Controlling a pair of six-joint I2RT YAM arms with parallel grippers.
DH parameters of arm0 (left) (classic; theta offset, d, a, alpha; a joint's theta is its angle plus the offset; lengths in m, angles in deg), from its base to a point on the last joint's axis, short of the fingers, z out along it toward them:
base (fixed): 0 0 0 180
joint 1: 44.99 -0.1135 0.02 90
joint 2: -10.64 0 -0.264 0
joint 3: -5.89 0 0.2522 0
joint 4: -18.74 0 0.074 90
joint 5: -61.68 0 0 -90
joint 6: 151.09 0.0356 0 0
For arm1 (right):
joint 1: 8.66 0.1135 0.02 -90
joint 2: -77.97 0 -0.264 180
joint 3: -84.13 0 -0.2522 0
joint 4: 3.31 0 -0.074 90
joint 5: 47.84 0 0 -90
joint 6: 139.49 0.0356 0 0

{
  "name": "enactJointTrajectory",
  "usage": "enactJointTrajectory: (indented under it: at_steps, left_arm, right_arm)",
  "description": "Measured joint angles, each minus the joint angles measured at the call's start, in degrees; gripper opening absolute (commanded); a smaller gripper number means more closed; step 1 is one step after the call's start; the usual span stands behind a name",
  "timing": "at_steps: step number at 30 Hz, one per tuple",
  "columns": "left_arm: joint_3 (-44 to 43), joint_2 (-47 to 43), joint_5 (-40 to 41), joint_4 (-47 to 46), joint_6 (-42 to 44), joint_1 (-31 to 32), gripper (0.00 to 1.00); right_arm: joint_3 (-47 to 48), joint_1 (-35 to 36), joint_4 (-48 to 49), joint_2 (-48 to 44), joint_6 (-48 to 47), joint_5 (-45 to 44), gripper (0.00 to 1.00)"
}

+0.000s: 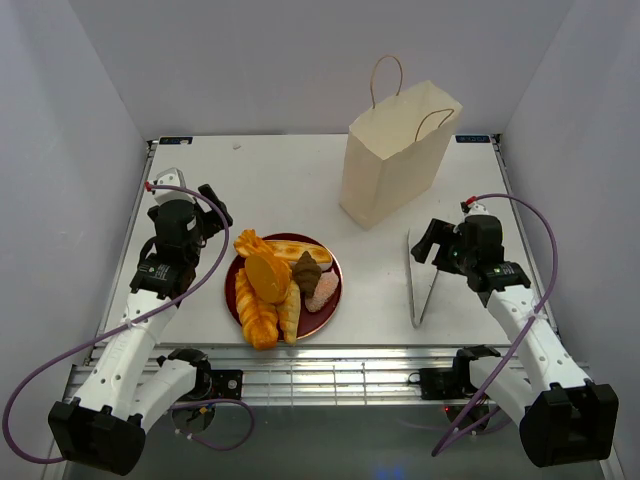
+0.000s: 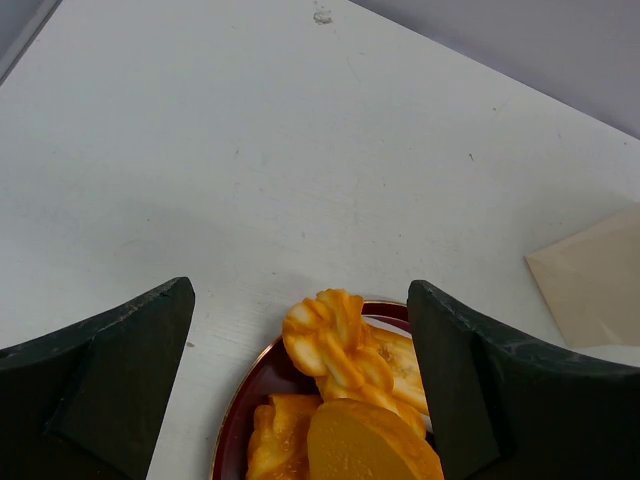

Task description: Place the fake bread into the paper bag

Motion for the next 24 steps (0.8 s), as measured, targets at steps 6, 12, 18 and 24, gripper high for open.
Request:
enactJointTrajectory:
  at_steps: [6, 12, 18, 24]
  left_arm:
    - [0.0, 0.0, 0.0, 0.0, 0.0, 0.0, 0.98]
    - [0.0, -0.3, 0.0, 0.0, 0.0, 0.0, 0.98]
    - [0.0, -0.8, 0.2, 0.0, 0.0, 0.0, 0.92]
    - [0.0, -1.3, -0.2, -0.1, -0.1, 0.0, 0.98]
  right_arm:
    - [0.0, 0.0, 0.2, 1.6, 0.0, 3.0, 0.9]
    - [-0.6, 0.0, 1.7, 0.5, -0.2, 7.0, 0.9]
    - [-0.8, 0.0, -0.3, -3.1, -2.2, 5.0, 0.9]
    - [-1.8, 2.0, -4.2, -5.7, -3.7, 0.7, 0.9]
